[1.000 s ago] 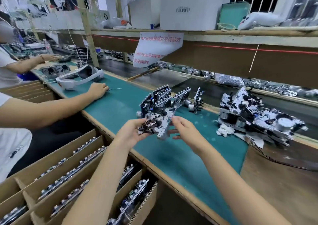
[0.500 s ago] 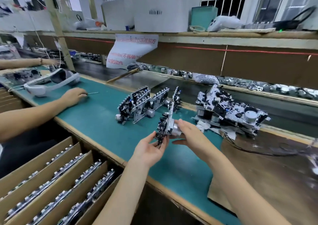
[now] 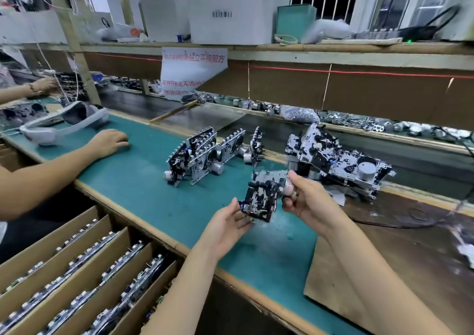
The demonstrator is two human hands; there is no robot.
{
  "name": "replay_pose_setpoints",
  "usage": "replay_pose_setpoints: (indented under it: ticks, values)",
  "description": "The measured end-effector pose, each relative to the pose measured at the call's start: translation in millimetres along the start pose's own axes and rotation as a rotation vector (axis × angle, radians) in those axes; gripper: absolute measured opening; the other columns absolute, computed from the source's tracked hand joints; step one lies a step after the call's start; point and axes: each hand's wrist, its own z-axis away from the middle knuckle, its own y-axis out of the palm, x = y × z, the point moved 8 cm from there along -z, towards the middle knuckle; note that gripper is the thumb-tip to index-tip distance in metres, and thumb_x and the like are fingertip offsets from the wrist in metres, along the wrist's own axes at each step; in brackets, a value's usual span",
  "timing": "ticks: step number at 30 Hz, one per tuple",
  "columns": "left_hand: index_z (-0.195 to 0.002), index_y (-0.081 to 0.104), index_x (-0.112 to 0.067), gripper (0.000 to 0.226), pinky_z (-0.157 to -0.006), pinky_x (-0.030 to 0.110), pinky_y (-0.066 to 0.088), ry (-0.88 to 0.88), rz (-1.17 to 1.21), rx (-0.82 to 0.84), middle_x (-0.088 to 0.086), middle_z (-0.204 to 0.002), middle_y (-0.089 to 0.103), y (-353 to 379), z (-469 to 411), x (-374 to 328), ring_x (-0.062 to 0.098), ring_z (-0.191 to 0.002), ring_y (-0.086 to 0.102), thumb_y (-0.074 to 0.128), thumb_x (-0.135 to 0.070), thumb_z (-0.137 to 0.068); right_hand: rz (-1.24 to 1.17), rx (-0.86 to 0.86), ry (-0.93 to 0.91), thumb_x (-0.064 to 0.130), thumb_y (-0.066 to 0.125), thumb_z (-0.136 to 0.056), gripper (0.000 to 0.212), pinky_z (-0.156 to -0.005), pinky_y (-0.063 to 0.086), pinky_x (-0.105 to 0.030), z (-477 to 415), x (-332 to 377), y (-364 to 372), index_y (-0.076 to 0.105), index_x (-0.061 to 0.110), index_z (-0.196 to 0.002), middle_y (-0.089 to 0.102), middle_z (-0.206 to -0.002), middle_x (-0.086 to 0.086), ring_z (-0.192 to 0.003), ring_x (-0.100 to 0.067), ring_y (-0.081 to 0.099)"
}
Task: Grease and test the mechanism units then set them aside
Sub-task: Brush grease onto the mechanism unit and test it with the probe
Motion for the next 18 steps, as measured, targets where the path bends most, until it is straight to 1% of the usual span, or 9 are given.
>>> replay_pose_setpoints:
  ticks: [3,6,8,10,12,14,16,17,18]
  values:
    - [-0.077,0.076,-0.009,0.033,-0.07,0.031,0.058,0.001,0.08,0.078,0.012,-0.089,0.072,2,0,7,0.022,-0.08,0.07,0.052,-0.031,-0.079,-0.067,0.004,0.068,0.023,0.044,-0.096,0.025,-0.038,0.034,-0.015,0,-1,-6,0.051,0.011,-0.075,0.052,-0.048,0.001,-0.036,-0.006,0.041]
    - [-0.09,0.073,-0.004,0.032,-0.071,0.031,0.058,-0.007,0.178,0.085,0.013,-0.091,0.072,4,-4,14,0.023,-0.078,0.07,0.053,-0.026,-0.078,-0.075,-0.013,0.109,0.024,0.042,-0.096,0.025,-0.035,0.032,-0.013,-3,-5,-11,0.051,0.013,-0.075,0.051,-0.046,0.002,-0.035,-0.005,0.04]
    - [-0.082,0.075,-0.003,0.025,-0.067,0.032,0.058,0.005,0.202,0.069,0.013,-0.087,0.073,5,-7,18,0.023,-0.074,0.07,0.053,-0.014,-0.075,-0.105,-0.04,0.134,0.027,0.044,-0.096,0.023,-0.046,0.037,-0.017,-6,-10,-13,0.054,0.013,-0.081,0.054,-0.055,-0.002,-0.043,-0.012,0.043]
    - [-0.076,0.077,-0.001,0.027,-0.063,0.031,0.059,0.029,0.209,0.055,0.013,-0.085,0.073,7,-9,18,0.023,-0.072,0.071,0.051,-0.006,-0.073,-0.142,-0.08,0.148,0.029,0.043,-0.096,0.027,-0.056,0.047,-0.025,-9,-14,-16,0.058,0.01,-0.087,0.063,-0.068,-0.009,-0.055,-0.021,0.054]
    - [-0.076,0.076,0.0,0.026,-0.061,0.031,0.058,0.041,0.215,0.025,0.014,-0.083,0.072,6,-11,18,0.025,-0.074,0.068,0.05,-0.004,-0.072,-0.206,-0.095,0.154,0.029,0.038,-0.099,0.032,-0.054,0.057,-0.031,-11,-17,-17,0.059,0.006,-0.094,0.068,-0.077,-0.013,-0.061,-0.022,0.067]
    - [-0.08,0.073,0.003,0.024,-0.061,0.032,0.057,0.044,0.228,0.002,0.015,-0.085,0.071,5,-13,18,0.026,-0.077,0.064,0.052,-0.003,-0.071,-0.254,-0.085,0.152,0.028,0.035,-0.1,0.034,-0.057,0.058,-0.036,-10,-20,-17,0.058,0.003,-0.1,0.063,-0.081,-0.017,-0.072,-0.023,0.067]
    - [-0.078,0.074,0.002,0.025,-0.062,0.031,0.057,0.052,0.248,0.01,0.015,-0.085,0.071,7,-13,18,0.024,-0.074,0.068,0.051,-0.002,-0.07,-0.288,-0.03,0.132,0.029,0.032,-0.1,0.037,-0.074,0.055,-0.041,-10,-17,-18,0.058,0.002,-0.102,0.056,-0.083,-0.019,-0.087,-0.025,0.061]
    - [-0.075,0.075,0.001,0.026,-0.062,0.031,0.057,0.062,0.257,0.017,0.014,-0.084,0.072,7,-13,17,0.023,-0.071,0.069,0.051,-0.002,-0.069,-0.254,-0.014,0.117,0.029,0.031,-0.1,0.039,-0.077,0.053,-0.04,-9,-14,-19,0.059,0.004,-0.097,0.058,-0.085,-0.017,-0.087,-0.025,0.061]
    - [-0.072,0.076,0.0,0.026,-0.062,0.031,0.057,0.072,0.265,0.02,0.014,-0.083,0.072,7,-13,16,0.022,-0.069,0.07,0.05,-0.002,-0.069,-0.109,-0.041,0.088,0.029,0.031,-0.101,0.04,-0.076,0.053,-0.038,-8,-10,-25,0.06,0.004,-0.093,0.061,-0.085,-0.014,-0.08,-0.023,0.062]
